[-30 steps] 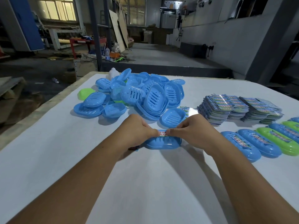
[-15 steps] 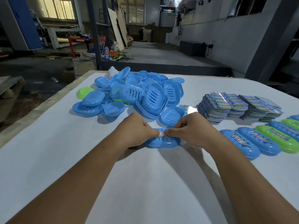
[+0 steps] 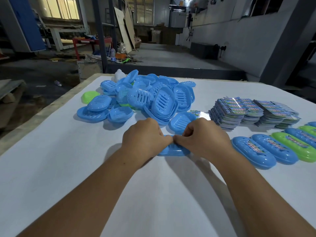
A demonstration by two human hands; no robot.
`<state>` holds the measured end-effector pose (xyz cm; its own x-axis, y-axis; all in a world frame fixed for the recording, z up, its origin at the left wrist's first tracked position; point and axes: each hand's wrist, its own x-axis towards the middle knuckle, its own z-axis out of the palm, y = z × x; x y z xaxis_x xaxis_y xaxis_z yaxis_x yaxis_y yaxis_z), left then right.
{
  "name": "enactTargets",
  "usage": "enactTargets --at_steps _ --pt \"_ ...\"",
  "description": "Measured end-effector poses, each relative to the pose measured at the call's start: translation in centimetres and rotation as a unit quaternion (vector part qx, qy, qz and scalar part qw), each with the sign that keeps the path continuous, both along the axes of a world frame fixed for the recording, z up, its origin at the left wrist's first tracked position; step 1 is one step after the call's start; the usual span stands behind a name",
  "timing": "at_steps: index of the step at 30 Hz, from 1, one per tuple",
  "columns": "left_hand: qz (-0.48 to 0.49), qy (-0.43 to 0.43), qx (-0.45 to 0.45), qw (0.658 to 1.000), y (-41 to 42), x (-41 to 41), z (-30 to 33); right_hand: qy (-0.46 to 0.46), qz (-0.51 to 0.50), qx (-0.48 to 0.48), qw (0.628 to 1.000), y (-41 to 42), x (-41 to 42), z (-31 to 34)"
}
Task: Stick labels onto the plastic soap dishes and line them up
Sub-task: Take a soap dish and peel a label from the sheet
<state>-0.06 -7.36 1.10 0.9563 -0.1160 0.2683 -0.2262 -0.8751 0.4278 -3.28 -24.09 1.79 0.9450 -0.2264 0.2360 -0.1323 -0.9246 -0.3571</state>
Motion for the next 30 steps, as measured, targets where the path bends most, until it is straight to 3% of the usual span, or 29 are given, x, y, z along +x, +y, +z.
enactTargets --at_steps 4,7,12,17,21,26,30 --pt "-0.002 -0.057 0.036 0.998 0.2 -0.1 -0.2 -0.012 -0.003 -0.042 0.999 0.1 -0.2 0.1" --pt "-0.004 -0.046 0.029 0.999 0.3 0.0 -0.5 -0.005 0.013 -0.048 0.999 0.0 -0.3 0.2" --pt "0.025 -0.021 -0.046 0.998 0.5 0.5 -0.4 -0.013 0.166 0.056 0.985 0.6 -0.7 0.1" --pt "0.021 -0.047 -0.09 0.995 1.1 1.0 -0.5 0.027 0.222 0.056 0.973 1.4 -1.9 0.2" --pt "0.013 -0.056 -0.111 0.992 1.2 1.2 -0.6 0.014 0.178 0.007 0.984 1.1 -3.1 -0.2" --pt "-0.002 -0.075 -0.124 0.989 1.0 1.2 -1.0 -0.028 0.033 -0.109 0.993 -0.5 -5.5 -1.3" --pt "-0.023 -0.082 -0.12 0.989 0.9 1.2 -1.2 -0.029 -0.071 -0.106 0.991 -2.9 -6.8 -1.2"
